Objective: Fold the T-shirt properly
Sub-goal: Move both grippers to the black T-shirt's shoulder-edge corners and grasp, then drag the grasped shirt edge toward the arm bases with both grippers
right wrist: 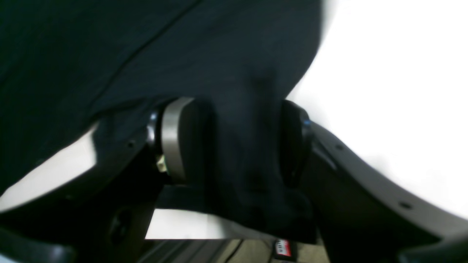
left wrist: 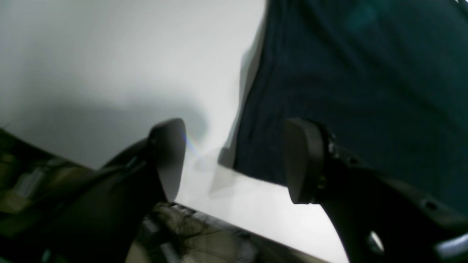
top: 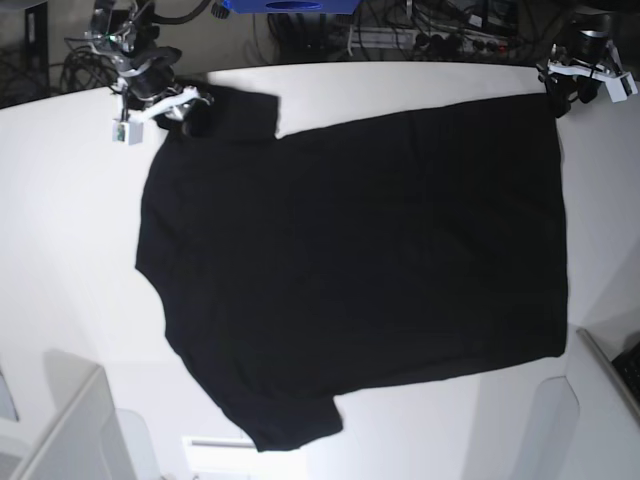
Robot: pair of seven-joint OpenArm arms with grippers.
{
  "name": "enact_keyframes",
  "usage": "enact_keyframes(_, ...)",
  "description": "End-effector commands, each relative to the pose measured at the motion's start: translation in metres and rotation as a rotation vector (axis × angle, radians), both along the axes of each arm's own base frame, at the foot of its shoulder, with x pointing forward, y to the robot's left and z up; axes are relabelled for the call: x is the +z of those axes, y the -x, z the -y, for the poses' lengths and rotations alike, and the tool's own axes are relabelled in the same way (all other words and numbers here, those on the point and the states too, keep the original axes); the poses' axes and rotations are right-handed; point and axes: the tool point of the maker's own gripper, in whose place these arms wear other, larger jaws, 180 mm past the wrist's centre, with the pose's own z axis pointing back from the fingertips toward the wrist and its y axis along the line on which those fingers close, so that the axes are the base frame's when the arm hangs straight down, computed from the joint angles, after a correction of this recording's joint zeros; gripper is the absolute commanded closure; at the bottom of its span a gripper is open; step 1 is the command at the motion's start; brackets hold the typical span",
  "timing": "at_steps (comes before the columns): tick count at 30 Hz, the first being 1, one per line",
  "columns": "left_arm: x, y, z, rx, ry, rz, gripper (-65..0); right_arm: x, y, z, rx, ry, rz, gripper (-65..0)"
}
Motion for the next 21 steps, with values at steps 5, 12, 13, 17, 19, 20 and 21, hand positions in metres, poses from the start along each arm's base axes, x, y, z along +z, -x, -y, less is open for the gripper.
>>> enact_keyframes(5, -0.012, 0.002, 0.003, 0.041, 0.023, 0.007, -40.3, -0.007, 0.011, 0.000, 0.014, 0.005, -0.048, -30.6)
enact_keyframes(12, -0.030, 0.000, 0.003, 0.072, 0.062, -0.005, -40.3, -0.007, 0.011, 0.001, 0.015, 0.008, -0.048, -30.5)
enact_keyframes(13, -0.031, 0.001, 0.002, 0.076, 0.066, -0.007, -40.3, -0.007, 0.011, 0.001, 0.015, 0.008, -0.048, -30.5)
enact_keyframes(17, -0.039, -0.004, 0.014, 0.053, 0.092, -0.015, -40.2, -0.007, 0.011, 0.001, 0.015, 0.008, -0.048, -30.5)
enact_keyframes(19, -0.043, -0.004, 0.019, 0.043, 0.104, -0.022, -40.2, -0.007, 0.011, 0.001, 0.015, 0.008, -0.048, -30.5)
enact_keyframes(20, -0.044, -0.005, 0.021, 0.039, 0.109, -0.024, -40.2, -0.007, 0.011, 0.001, 0.015, 0.008, -0.048, -30.5)
enact_keyframes(21, -0.046, -0.005, 0.024, 0.035, 0.115, -0.027, -40.2, -0.007, 0.011, 0.001, 0.015, 0.008, -0.048, -30.5)
